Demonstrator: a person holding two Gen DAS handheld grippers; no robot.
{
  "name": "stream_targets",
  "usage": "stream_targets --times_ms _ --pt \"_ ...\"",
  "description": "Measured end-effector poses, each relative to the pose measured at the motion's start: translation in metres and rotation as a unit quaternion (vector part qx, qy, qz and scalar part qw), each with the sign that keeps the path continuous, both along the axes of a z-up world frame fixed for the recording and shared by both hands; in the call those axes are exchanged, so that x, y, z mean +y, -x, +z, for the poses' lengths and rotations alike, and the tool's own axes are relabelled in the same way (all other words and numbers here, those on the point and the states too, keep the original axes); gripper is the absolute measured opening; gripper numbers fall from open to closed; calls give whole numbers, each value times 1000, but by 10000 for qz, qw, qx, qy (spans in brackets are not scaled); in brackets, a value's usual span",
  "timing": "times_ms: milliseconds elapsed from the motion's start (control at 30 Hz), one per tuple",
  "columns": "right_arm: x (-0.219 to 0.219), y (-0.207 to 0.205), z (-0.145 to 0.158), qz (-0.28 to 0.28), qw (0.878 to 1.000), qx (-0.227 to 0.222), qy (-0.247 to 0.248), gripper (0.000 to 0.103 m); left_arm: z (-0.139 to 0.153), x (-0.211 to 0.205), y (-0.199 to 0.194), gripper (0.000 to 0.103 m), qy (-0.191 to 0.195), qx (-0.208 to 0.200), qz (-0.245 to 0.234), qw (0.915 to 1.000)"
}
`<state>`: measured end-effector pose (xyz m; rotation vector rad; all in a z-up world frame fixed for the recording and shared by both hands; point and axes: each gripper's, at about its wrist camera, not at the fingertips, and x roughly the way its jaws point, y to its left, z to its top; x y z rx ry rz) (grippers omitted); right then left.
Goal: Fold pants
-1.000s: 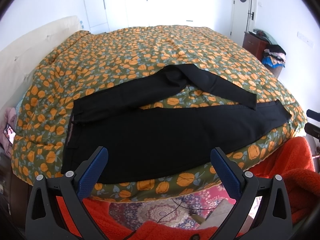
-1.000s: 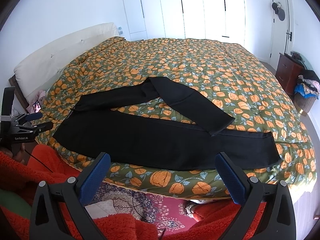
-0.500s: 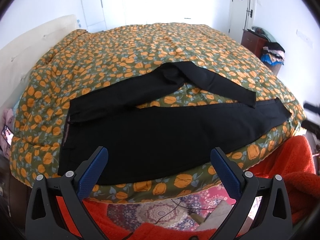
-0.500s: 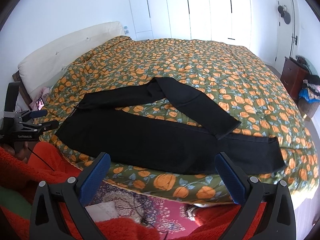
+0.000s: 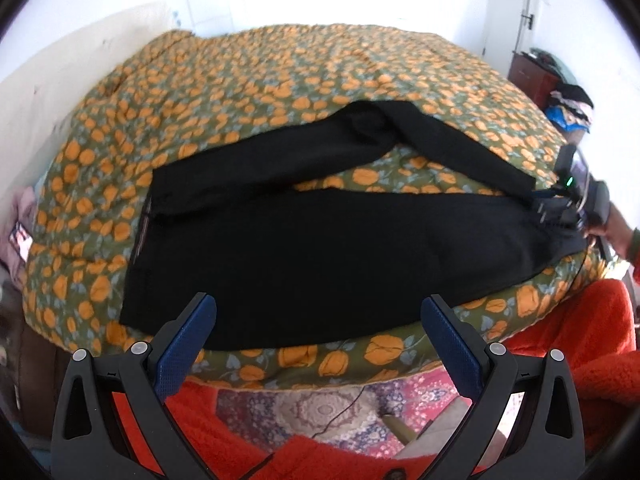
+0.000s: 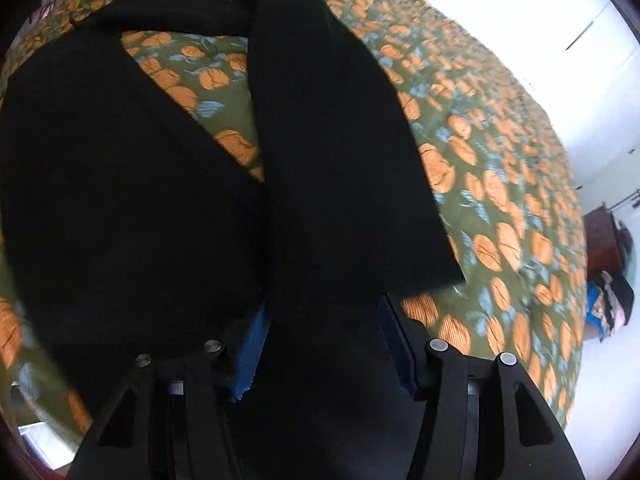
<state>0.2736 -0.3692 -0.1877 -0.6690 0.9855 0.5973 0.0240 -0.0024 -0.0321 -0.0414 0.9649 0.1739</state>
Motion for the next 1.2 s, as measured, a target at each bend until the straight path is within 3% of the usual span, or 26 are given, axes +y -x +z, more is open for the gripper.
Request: stream_targets --times_ms 33,133,200,267,400,433,500,533,567,633,733,833,1000,1100,1200 --pt "1 -4 11 -10 10000 -70 -46 12 -2 2 -2 102 23 37 36 10000" --pt "-6 -22 74 -88 9981 -450 -419 12 -11 4 -12 102 83 172 67 9998" --pt "-20 -56 122 -363 9950 -718 -585 11 -18 1 -22 102 148 299 29 9994" --pt "-46 -113 170 -926 9875 -1032 -752 11 -19 -4 -29 102 174 356 -39 9992" --pt "-96 -219 219 -2127 9620 -1330 -1074 12 -16 -14 -37 102 91 318 -154 9993" --pt "-104 -240 218 -2409 9561 -1196 -1164 12 -16 -16 -39 102 83 319 -167 9993" --pt "-120 -277 198 -3117 9388 -861 -1185 26 -18 -18 -40 102 96 345 -184 9992" --pt "-124 -284 185 -3340 9324 -787 -1136 49 -19 -17 -41 102 104 379 -191 9990" --pt "-126 -282 171 -3381 9310 -794 -1123 63 -21 -17 -42 102 106 414 -193 9989" --pt "-122 -274 148 -3321 9343 -700 -1088 63 -28 -15 -44 102 123 494 -174 9986" --pt "-110 -245 95 -3122 9446 -211 -991 63 -40 -8 -50 102 276 648 -141 9974" --pt "-100 -211 58 -2998 9436 394 -1347 63 -52 -1 -61 102 231 709 -150 9971" --pt "-40 -176 28 -2648 9019 1725 -2943 63 -65 48 -132 102 -23 298 175 9994" --pt "37 -163 21 -2103 8810 2369 -3515 64 -84 90 -202 102 9 -20 787 9969" --pt "127 -151 11 -1516 8580 2959 -3916 65 -126 121 -258 99 -304 247 1442 9888"
